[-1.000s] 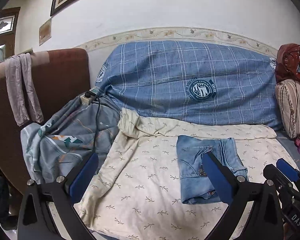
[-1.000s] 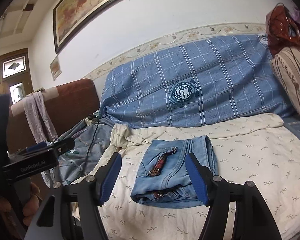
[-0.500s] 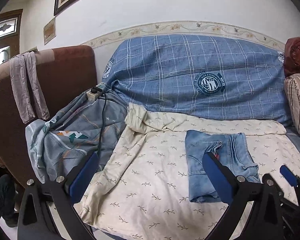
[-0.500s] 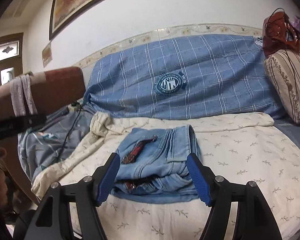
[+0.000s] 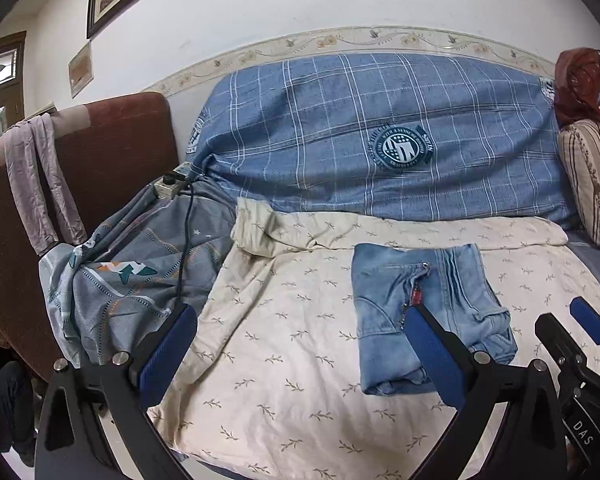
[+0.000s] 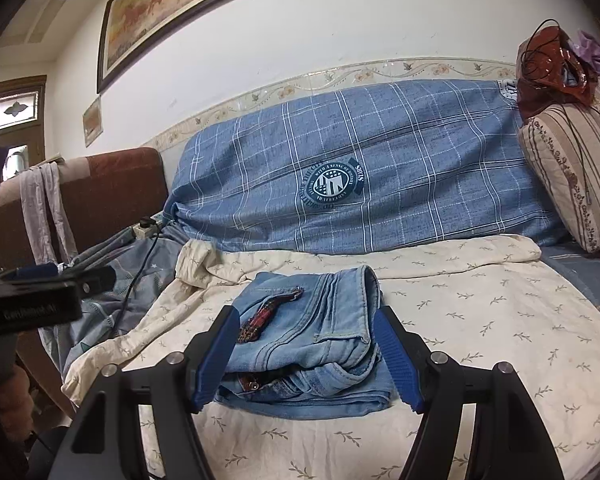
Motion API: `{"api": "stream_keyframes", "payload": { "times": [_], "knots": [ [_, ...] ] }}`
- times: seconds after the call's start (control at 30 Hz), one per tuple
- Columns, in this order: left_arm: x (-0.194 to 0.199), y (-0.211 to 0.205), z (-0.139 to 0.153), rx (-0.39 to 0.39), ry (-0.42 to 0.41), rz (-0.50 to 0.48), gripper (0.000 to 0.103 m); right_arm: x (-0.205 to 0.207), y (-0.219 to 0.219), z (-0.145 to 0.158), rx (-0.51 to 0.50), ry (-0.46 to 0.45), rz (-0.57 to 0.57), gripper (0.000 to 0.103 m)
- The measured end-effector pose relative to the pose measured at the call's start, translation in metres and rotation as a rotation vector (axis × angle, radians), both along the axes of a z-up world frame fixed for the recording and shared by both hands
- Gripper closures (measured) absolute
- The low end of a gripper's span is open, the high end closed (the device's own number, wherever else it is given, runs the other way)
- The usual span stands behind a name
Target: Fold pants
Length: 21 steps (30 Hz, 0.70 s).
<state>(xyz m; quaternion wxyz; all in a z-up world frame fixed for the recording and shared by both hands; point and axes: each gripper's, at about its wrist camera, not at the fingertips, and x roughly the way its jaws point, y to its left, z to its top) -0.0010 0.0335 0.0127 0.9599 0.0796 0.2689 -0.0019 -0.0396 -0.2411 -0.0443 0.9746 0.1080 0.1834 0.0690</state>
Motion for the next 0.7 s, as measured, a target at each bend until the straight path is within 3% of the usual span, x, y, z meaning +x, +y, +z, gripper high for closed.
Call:
{"api": "stream_keyframes", "payload": {
  "times": [0.7],
  "knots": [
    [0.003, -0.004, -0.017, 0.017, 0.043, -0.013, 0.0, 0.0, 0.001, -0.001, -0.005, 0.007, 0.009, 0.03]
  ]
}}
